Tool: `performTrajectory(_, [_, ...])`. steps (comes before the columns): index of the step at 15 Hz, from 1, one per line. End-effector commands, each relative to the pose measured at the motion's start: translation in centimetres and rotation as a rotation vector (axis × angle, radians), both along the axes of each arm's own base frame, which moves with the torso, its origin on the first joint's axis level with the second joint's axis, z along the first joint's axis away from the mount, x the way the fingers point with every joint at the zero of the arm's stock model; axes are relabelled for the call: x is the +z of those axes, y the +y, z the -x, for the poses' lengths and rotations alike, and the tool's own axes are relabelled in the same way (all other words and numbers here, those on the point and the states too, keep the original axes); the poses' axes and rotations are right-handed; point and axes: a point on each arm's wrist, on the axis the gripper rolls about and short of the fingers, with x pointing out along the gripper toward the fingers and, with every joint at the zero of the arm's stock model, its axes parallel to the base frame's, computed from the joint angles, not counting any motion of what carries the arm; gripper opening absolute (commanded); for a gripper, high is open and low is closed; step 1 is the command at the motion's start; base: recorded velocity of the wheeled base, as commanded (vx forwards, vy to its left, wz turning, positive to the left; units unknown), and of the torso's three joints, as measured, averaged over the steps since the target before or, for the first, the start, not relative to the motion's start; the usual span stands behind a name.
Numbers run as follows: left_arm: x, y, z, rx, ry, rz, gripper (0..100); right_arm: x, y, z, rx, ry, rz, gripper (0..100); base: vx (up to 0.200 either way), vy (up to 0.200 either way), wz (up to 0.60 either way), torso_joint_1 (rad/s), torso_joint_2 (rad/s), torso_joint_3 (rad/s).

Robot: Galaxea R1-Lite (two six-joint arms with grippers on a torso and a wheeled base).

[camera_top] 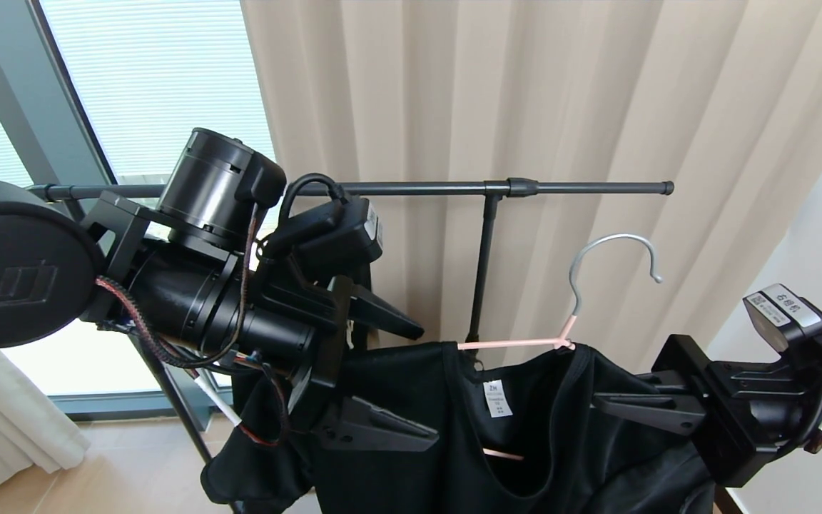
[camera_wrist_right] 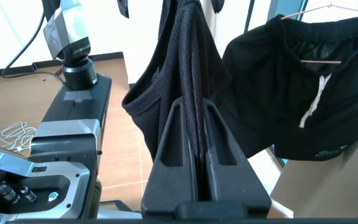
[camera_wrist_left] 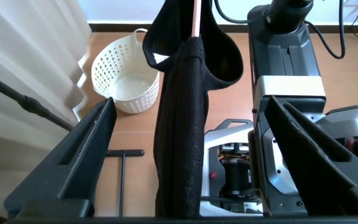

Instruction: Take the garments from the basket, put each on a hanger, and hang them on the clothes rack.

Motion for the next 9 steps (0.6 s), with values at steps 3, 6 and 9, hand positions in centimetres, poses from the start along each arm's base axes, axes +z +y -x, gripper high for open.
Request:
performTrajectory(3, [-0.07, -0.07, -0.01, 0.005, -0.004, -0.006, 0, 0.41, -0.05, 0.26, 0.0, -0.017, -0.004, 0, 0.0, 0.0, 0.0, 0.0, 0.0, 0.0])
performTrajectory(6, [-0.19, 0.01, 0.09, 0.009, -0.002, -0.013, 0, 0.62, -0.11, 0.37, -0.003, -0.025, -0.006, 0, 0.0, 0.0, 0.0, 0.0, 0.0, 0.0])
performTrajectory(9, [-0.16, 0.09, 0.12, 0.01, -0.005, -0.012, 0, 0.74, -0.08, 0.22, -0.007, -0.031, -0.007, 0, 0.0, 0.0, 0.0, 0.0, 0.0, 0.0])
